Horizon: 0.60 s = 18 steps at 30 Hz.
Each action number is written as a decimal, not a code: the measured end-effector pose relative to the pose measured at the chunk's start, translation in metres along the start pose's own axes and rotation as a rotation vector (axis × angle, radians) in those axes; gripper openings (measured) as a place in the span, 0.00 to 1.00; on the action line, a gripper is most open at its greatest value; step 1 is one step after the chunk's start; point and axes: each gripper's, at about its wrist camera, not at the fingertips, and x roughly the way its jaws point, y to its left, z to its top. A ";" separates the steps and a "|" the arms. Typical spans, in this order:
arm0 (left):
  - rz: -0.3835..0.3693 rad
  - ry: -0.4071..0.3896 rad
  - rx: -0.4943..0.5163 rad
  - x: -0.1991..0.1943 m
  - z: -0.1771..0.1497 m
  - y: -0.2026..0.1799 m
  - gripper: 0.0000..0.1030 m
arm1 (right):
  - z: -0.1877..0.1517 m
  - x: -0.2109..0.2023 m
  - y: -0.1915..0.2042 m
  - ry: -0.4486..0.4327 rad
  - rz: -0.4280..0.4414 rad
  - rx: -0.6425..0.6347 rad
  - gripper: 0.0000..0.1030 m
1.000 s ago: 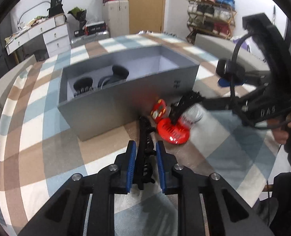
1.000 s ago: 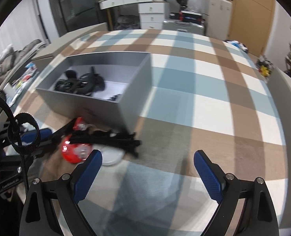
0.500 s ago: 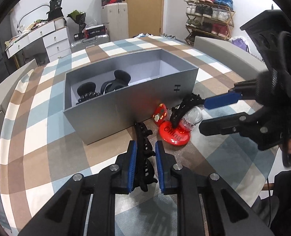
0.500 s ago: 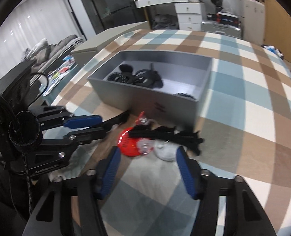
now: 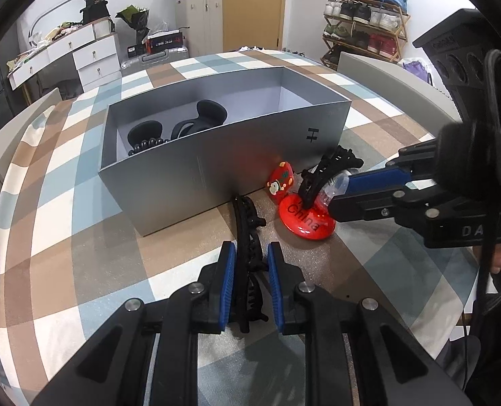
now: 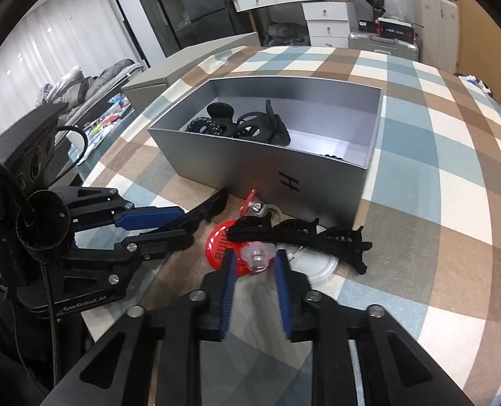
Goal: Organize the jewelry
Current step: 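Grasp a black claw clip with the left gripper while the right gripper grasps the clear red-lidded jar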
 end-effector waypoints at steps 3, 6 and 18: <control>-0.001 -0.002 0.002 0.000 -0.001 -0.001 0.15 | 0.000 -0.001 0.004 -0.009 -0.009 -0.020 0.17; -0.005 -0.004 0.006 0.000 -0.001 -0.002 0.19 | 0.001 -0.009 0.005 -0.040 -0.014 -0.029 0.17; 0.000 -0.012 0.023 -0.001 -0.002 -0.008 0.13 | 0.004 -0.023 0.001 -0.075 -0.002 -0.017 0.17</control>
